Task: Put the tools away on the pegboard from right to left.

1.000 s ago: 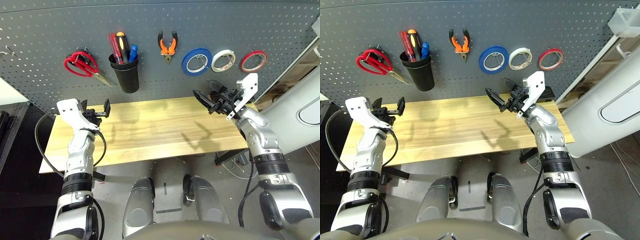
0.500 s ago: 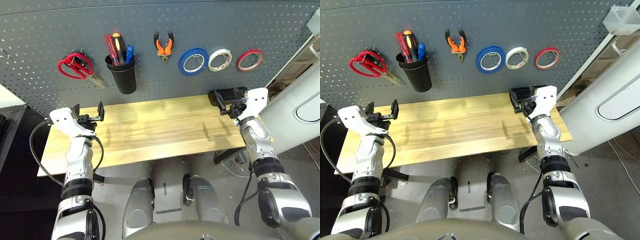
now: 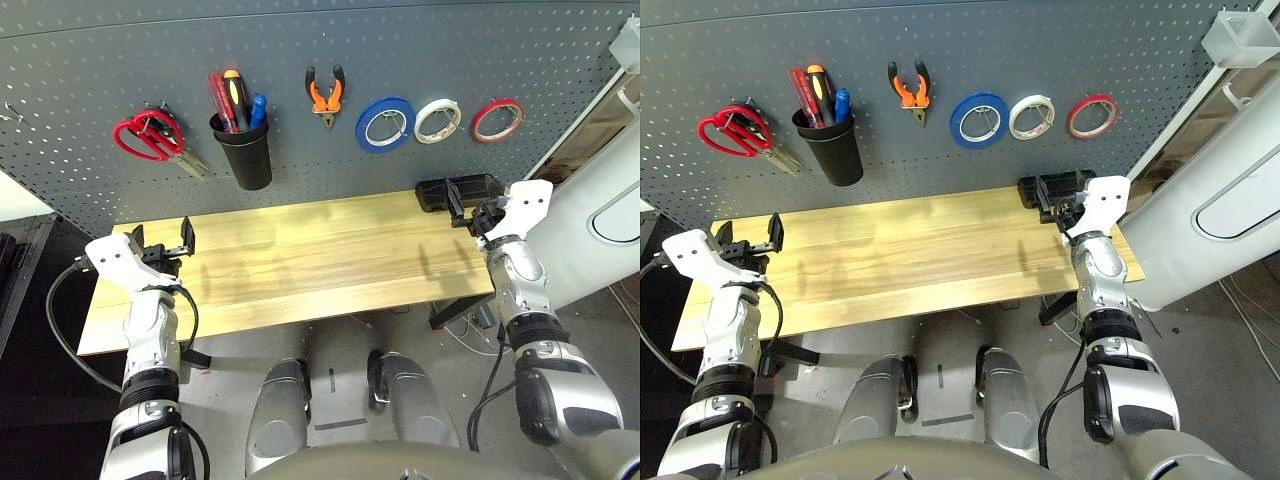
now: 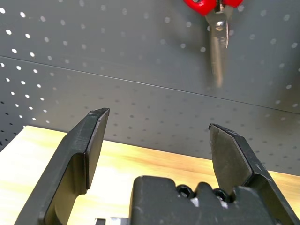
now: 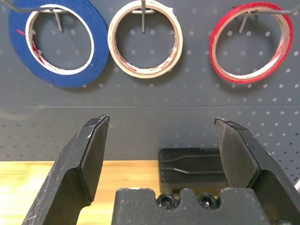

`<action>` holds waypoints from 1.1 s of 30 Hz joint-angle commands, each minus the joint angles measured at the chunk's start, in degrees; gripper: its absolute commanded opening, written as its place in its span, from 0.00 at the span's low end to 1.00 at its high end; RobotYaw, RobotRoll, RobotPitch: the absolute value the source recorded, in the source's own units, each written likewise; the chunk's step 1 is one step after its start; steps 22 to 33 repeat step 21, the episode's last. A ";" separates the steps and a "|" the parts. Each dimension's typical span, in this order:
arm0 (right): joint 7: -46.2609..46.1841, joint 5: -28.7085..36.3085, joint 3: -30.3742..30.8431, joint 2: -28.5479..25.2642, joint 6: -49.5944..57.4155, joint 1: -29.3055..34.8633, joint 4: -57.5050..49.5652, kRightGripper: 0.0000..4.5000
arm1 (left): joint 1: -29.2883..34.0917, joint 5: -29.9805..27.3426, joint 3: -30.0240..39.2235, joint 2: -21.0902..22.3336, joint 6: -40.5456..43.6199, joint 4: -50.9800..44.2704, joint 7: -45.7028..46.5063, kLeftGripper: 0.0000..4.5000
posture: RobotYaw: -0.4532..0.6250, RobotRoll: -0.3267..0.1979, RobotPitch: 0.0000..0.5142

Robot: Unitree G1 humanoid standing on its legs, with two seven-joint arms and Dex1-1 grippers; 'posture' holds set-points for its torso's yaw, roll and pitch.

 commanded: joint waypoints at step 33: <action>2.31 0.34 3.32 2.30 4.06 10.80 -11.75 1.00 | 3.70 -0.63 -0.42 -1.29 1.20 -2.50 0.03 0.99 | 0.39 0.62 0.34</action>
